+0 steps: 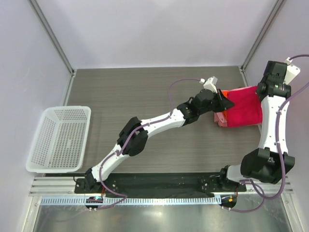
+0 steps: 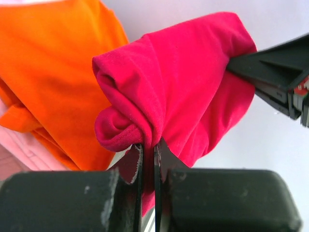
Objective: Fold and stack the t-shirts
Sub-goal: Neatly place the folded tshirt to the corner
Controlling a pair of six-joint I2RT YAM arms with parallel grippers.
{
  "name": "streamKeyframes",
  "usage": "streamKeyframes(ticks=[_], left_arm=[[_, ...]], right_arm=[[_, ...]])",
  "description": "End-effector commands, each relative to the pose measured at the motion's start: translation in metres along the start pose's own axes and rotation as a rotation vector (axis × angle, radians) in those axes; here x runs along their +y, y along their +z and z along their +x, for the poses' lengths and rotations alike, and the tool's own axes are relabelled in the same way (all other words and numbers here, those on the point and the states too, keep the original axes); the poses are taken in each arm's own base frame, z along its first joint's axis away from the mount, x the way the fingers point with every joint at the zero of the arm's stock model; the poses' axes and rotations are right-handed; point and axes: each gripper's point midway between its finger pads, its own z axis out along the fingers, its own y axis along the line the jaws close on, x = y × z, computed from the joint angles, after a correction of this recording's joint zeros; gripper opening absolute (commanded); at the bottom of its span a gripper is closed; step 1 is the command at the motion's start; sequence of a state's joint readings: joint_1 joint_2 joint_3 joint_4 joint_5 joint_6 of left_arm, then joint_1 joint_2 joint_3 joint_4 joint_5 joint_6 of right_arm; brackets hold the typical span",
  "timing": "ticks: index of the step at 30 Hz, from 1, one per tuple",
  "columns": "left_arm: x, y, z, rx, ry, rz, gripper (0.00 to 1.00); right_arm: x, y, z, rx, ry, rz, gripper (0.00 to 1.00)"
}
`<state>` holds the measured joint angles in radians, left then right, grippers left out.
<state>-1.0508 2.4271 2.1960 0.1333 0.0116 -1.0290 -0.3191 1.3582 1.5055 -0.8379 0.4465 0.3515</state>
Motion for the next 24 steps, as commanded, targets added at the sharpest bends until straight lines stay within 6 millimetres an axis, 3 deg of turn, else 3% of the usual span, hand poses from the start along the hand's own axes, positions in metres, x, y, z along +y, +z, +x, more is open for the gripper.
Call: streamKeyframes(ticks=[1,3,4,5,6,8,9,10,11,12,13,14,16,18,19,24], left_arm=[[-0.039,0.004,-0.039,-0.133,-0.030,0.103,0.00],[-0.024,0.015,-0.036,-0.161,-0.022,0.089,0.00],[-0.023,0.017,-0.046,-0.203,-0.025,0.094,0.01],[-0.002,0.028,-0.041,-0.212,-0.021,0.077,0.01],[0.005,0.033,-0.045,-0.233,-0.017,0.068,0.01],[0.031,0.046,-0.057,-0.273,-0.032,0.054,0.01],[0.034,0.048,-0.066,-0.305,-0.043,0.073,0.02],[0.048,0.051,-0.073,-0.340,-0.043,0.063,0.11],[0.054,0.052,-0.085,-0.411,-0.041,0.044,0.25],[0.072,0.055,-0.086,-0.454,-0.033,0.017,0.43],[0.084,0.055,-0.090,-0.476,-0.027,-0.010,0.74],[0.090,0.054,-0.094,-0.490,-0.019,-0.019,0.82],[0.089,0.051,-0.104,-0.493,0.009,-0.013,0.99],[0.092,0.047,-0.108,-0.487,0.049,-0.034,1.00],[0.074,0.038,-0.126,-0.509,0.068,-0.018,0.99],[0.048,0.005,-0.165,-0.542,0.169,-0.054,1.00]], right_arm=[[-0.007,0.014,-0.030,-0.073,0.027,0.044,0.01],[0.000,0.027,-0.030,-0.063,0.046,0.027,0.01],[0.003,0.034,-0.029,-0.056,0.073,0.025,0.01],[0.010,0.040,-0.033,-0.064,0.090,0.010,0.01],[0.021,0.056,-0.029,-0.035,0.087,-0.007,0.01],[0.035,0.069,-0.036,-0.029,0.102,-0.033,0.01],[0.038,0.079,-0.034,-0.020,0.101,-0.022,0.01],[0.042,0.095,-0.028,0.001,0.097,-0.007,0.02],[0.049,0.105,-0.032,-0.015,0.109,-0.021,0.07],[0.060,0.110,-0.038,-0.027,0.117,-0.059,0.17],[0.074,0.128,-0.028,0.006,0.102,-0.103,0.51],[0.085,0.131,-0.036,-0.003,0.112,-0.138,0.61],[0.083,0.139,-0.033,0.014,0.099,-0.096,0.78],[0.073,0.137,-0.034,0.004,0.096,-0.047,0.79],[0.072,0.132,-0.038,-0.009,0.098,-0.049,0.79],[0.063,0.085,-0.058,-0.094,0.110,-0.115,0.76]])
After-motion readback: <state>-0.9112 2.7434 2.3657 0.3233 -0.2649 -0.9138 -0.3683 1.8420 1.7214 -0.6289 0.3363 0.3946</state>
